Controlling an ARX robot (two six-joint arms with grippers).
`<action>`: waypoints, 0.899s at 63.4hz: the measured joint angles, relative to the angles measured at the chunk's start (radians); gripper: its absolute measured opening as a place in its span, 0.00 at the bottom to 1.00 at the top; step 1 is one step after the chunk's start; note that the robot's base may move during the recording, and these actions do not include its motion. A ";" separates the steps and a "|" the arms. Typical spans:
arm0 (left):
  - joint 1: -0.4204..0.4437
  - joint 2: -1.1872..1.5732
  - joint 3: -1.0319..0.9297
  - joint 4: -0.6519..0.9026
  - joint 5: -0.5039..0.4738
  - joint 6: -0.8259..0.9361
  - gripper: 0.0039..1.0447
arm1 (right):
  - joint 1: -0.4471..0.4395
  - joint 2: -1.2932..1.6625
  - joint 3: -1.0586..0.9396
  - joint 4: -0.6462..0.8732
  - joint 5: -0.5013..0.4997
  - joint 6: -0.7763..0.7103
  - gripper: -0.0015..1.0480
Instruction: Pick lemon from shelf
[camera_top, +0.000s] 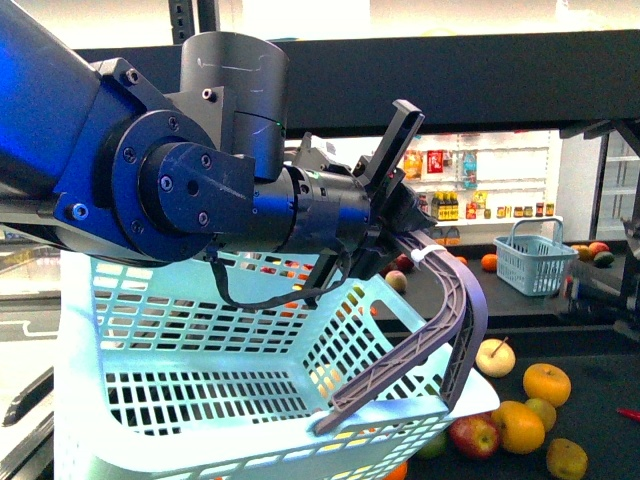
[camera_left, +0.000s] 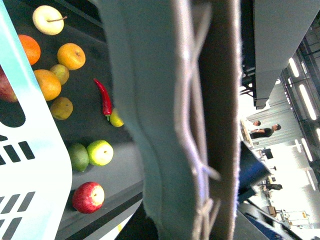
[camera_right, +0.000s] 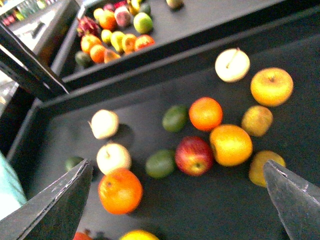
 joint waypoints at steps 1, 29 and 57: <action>0.000 0.000 0.000 0.000 0.000 0.000 0.07 | -0.002 0.007 -0.006 0.005 -0.004 -0.005 0.98; 0.000 0.000 0.000 0.000 0.000 0.000 0.07 | 0.057 0.311 -0.093 0.232 -0.220 -0.358 0.98; 0.002 0.005 0.000 -0.002 -0.014 0.018 0.07 | 0.167 0.486 0.212 -0.098 -0.391 -0.867 0.98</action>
